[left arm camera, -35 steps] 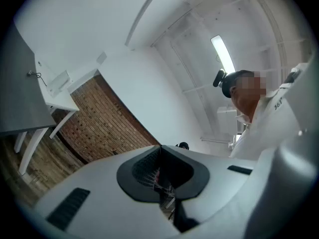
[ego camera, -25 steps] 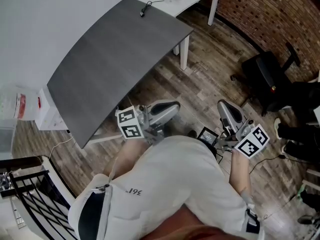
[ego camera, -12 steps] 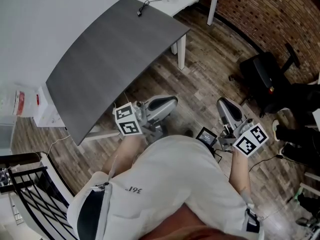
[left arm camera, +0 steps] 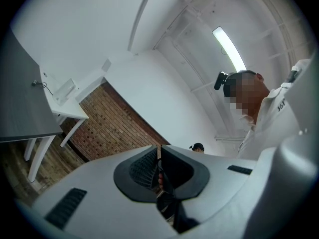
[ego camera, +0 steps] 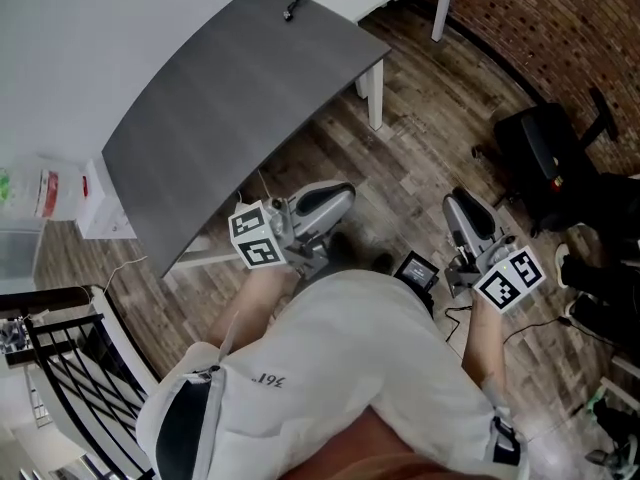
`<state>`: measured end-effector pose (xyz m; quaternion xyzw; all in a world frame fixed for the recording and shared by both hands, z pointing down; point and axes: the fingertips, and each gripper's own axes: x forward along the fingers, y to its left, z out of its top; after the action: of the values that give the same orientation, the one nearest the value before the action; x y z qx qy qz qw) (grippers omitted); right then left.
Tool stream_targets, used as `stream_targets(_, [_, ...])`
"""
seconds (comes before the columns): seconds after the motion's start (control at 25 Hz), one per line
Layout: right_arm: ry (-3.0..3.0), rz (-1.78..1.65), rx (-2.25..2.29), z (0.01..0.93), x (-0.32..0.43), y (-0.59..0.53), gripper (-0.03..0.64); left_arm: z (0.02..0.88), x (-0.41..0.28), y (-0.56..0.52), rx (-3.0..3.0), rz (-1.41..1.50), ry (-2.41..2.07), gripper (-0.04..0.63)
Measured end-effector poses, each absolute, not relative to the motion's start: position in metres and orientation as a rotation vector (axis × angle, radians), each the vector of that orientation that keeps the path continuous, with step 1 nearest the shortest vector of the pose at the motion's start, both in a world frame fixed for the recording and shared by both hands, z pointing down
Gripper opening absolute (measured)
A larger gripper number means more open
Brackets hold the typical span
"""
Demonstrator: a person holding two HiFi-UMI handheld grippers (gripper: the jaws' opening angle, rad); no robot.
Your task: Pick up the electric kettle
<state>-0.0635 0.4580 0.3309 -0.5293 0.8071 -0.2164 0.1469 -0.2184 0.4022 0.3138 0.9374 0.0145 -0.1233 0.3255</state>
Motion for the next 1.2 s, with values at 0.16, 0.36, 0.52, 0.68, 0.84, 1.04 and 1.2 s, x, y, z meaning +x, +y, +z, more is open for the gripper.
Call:
stream_targets(0.16, [2.335,-0.63,-1.508,0.335,-0.066,0.433,0.083,0.318,-0.222,0.381,2.483,-0.31,-0.001,0.006])
stream_targets(0.36, [2.351,-0.614,-1.511,0.333,-0.074,0.385,0.083,0.322,-0.229,0.335,2.521,-0.313,-0.027,0.034])
stream_targets(0.52, [2.346,-0.618,-1.539,0.328,-0.076,0.342,0.083,0.31,-0.235,0.28,2.523,-0.394,-0.033,0.107])
stream_targets(0.68, [2.323,-0.603,-1.578,0.323,-0.07,0.304,0.082,0.303,-0.232,0.237,2.548,-0.389,-0.014,0.151])
stream_targets(0.84, [2.278,-0.609,-1.62,0.328,-0.066,0.274,0.081,0.308,-0.229,0.202,2.566,-0.364,-0.014,0.189])
stream_targets(1.04, [2.256,-0.613,-1.651,0.33,-0.051,0.252,0.081,0.314,-0.216,0.184,2.545,-0.347,0.016,0.189])
stream_targets(1.2, [2.273,-0.618,-1.643,0.334,-0.025,0.226,0.081,0.323,-0.194,0.167,2.533,-0.328,-0.022,0.19])
